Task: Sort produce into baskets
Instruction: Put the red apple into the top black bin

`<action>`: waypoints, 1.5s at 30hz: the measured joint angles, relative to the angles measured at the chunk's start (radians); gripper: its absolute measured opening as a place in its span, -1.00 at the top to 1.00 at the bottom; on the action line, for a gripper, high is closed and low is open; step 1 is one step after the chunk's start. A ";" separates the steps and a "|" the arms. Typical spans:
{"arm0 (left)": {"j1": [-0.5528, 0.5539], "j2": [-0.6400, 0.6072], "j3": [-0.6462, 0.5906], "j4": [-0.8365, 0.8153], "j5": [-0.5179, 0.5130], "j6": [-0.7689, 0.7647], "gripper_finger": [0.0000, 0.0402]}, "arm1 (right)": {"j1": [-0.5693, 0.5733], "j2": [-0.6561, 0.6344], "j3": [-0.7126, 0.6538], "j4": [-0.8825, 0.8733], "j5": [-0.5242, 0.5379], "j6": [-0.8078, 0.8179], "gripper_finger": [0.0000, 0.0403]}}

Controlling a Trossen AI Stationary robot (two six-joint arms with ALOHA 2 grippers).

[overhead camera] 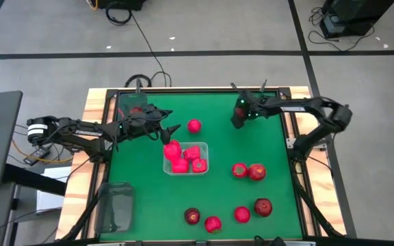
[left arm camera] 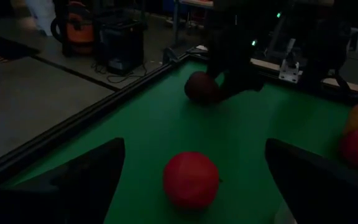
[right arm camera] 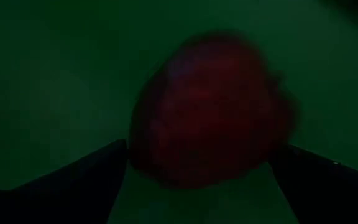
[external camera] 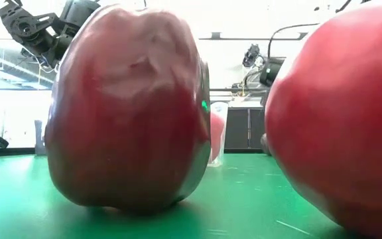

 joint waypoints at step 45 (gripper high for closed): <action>0.000 0.055 0.001 0.103 0.008 -0.031 -0.96 | 0.442 -0.178 0.000 0.299 -0.026 -0.425 -0.36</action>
